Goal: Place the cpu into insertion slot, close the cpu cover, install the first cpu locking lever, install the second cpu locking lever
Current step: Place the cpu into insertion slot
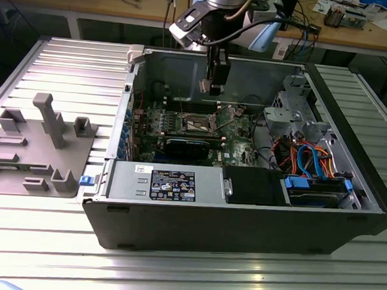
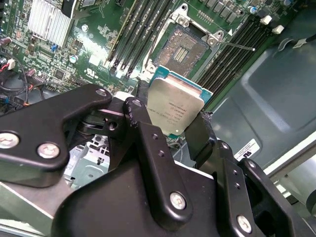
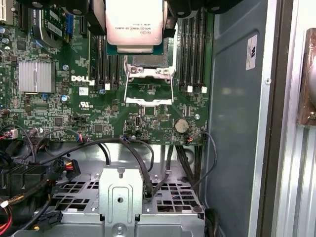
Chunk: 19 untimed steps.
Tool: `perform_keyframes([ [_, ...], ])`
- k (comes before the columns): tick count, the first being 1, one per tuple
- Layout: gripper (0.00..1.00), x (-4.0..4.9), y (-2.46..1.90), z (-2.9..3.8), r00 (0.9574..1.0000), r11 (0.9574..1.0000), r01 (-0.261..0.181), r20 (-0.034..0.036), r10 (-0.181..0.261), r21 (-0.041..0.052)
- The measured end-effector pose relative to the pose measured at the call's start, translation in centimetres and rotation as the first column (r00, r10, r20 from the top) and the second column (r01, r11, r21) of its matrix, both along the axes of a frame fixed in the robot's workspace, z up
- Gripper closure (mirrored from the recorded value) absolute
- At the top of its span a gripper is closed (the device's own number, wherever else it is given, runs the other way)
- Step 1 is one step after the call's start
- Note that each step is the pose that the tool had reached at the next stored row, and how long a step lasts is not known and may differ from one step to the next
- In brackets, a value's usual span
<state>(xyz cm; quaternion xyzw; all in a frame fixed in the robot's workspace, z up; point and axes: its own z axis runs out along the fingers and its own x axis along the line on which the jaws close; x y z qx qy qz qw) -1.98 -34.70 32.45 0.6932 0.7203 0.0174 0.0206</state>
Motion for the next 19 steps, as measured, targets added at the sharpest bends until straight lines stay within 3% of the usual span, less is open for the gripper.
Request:
perform_keyframes([
  [2,0.46,-0.03,0.00,-0.18,1.0000,1.0000,0.000,0.0050,0.000,0.0000],
  [19,0.46,-0.27,0.14,-0.70,0.9997,0.9997,0.024,0.0052,-0.024,0.0003],
])
